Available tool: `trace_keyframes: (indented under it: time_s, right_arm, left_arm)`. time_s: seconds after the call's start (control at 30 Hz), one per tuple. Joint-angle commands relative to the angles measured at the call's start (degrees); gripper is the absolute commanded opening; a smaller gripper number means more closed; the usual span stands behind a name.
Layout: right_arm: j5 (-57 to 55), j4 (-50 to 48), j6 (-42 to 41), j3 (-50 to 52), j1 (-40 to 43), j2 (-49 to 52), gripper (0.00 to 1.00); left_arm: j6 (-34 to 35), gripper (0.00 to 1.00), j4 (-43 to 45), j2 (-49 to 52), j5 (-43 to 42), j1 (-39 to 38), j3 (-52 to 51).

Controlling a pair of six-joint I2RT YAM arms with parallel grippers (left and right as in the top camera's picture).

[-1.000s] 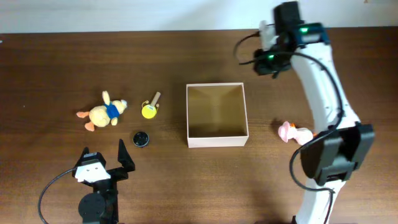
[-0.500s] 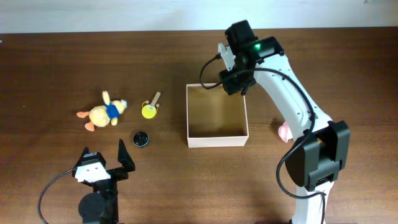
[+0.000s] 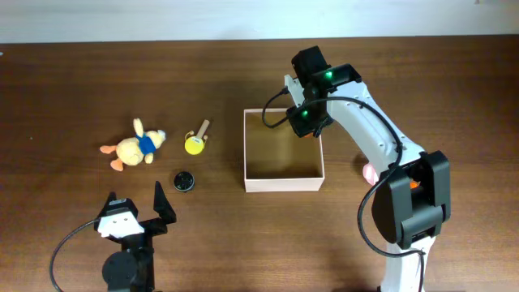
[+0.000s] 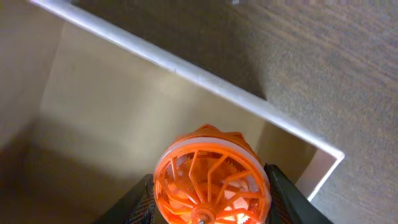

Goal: Pack container
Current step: 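Carry the orange lid into the box and release it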

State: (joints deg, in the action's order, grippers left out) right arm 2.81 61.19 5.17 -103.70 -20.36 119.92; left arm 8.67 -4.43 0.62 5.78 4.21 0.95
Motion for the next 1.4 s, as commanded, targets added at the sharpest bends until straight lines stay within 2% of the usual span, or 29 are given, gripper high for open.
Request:
trace_keyframes:
  time_s: [0.0, 0.97, 1.1, 1.37]
  right_arm:
    - [-0.5, -1.3, 0.4, 0.3, -0.2, -0.3, 0.41]
    - [0.0, -4.5, 1.7, 0.7, -0.3, 2.4, 0.37]
    - [0.0, -4.5, 1.7, 0.7, -0.3, 2.4, 0.61]
    - [0.0, -4.5, 1.7, 0.7, -0.3, 2.4, 0.63]
  left_arm:
    - [0.4, 0.99, 0.1, -0.2, -0.2, 0.1, -0.4]
    - [0.4, 0.99, 0.1, -0.2, -0.2, 0.1, -0.4]
    - [0.4, 0.99, 0.1, -0.2, -0.2, 0.1, -0.4]
    - [0.4, 0.99, 0.1, -0.2, -0.2, 0.1, -0.4]
